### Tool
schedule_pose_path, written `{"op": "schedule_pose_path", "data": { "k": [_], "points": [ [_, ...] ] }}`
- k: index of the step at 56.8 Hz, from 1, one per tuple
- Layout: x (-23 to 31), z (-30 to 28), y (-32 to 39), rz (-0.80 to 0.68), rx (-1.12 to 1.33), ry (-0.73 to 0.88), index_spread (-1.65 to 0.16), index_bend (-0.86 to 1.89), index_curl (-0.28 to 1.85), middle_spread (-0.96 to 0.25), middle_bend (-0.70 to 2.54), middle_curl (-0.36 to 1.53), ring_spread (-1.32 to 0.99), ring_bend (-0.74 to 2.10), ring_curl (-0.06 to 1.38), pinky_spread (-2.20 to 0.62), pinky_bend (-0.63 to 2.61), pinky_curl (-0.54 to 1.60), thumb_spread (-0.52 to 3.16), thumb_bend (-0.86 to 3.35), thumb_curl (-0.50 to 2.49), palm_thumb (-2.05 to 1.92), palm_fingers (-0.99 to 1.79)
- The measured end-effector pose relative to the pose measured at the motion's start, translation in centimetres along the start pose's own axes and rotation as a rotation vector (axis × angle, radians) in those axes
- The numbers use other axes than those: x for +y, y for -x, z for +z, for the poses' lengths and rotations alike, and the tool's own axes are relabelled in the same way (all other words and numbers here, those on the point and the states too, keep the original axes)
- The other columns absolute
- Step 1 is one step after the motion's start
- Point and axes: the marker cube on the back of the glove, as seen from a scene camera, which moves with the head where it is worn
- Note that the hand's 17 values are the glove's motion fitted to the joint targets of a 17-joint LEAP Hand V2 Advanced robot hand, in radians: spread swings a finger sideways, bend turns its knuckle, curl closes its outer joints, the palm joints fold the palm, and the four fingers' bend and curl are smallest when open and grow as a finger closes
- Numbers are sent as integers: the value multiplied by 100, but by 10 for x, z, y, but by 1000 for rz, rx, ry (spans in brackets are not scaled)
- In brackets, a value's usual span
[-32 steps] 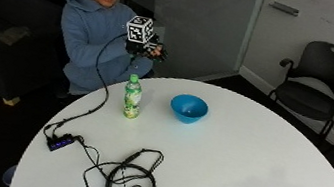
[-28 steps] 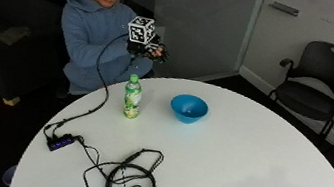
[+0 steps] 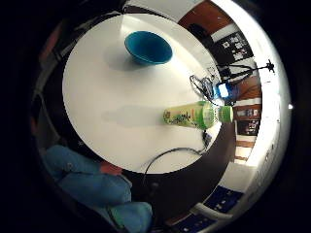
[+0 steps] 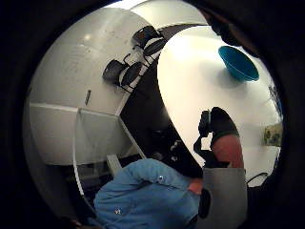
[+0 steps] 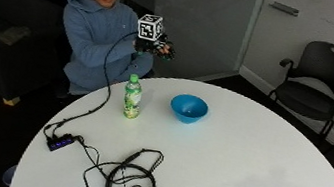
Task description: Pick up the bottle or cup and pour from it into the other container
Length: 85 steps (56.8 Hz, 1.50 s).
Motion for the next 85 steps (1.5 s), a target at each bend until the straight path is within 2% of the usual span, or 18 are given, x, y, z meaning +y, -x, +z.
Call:
{"op": "schedule_pose_path", "data": {
  "k": [2, 4, 13, 23, 43, 56, 69, 76, 85],
  "points": [
    [2, -1, 8, 82, -75, -1, -29, 18, 31, 3, 23, 28, 14, 24, 22, 24, 18, 14, 91, 20, 41, 84, 53],
    [4, -3, 8, 104, -91, -4, -29, 17, 32, 3, 23, 29, 14, 24, 22, 24, 18, 14, 91, 19, 42, 84, 53],
    [18, -10, -9, 107, -53, -49, -30, 16, 32, 3, 19, 30, 14, 25, 25, 24, 20, 15, 94, 12, 45, 85, 51],
    [43, -18, -38, 133, -41, -206, -29, 17, 33, 2, 18, 31, 15, 25, 26, 24, 20, 17, 101, 1, 45, 77, 52],
    [105, -29, -109, 257, -59, -300, -31, 13, 29, 2, 18, 31, 16, 29, 29, 24, 31, 23, 106, -3, 46, 70, 39],
    [136, -27, -163, 316, -53, -307, -31, 14, 28, 2, 20, 32, 16, 32, 30, 24, 33, 24, 104, -3, 45, 67, 39],
    [153, -15, -215, 336, -203, -299, -31, 14, 27, 2, 20, 33, 15, 32, 30, 24, 32, 25, 102, -3, 45, 65, 39],
    [163, 7, -232, 354, -371, -288, -31, 6, 23, 2, 20, 34, 16, 38, 32, 24, 38, 26, 100, -6, 42, 57, 32],
    [155, 31, -264, 355, -525, -327, -31, 8, 19, 4, 21, 34, 16, 44, 33, 25, 45, 28, 97, -4, 40, 52, 26]
  ]
}}
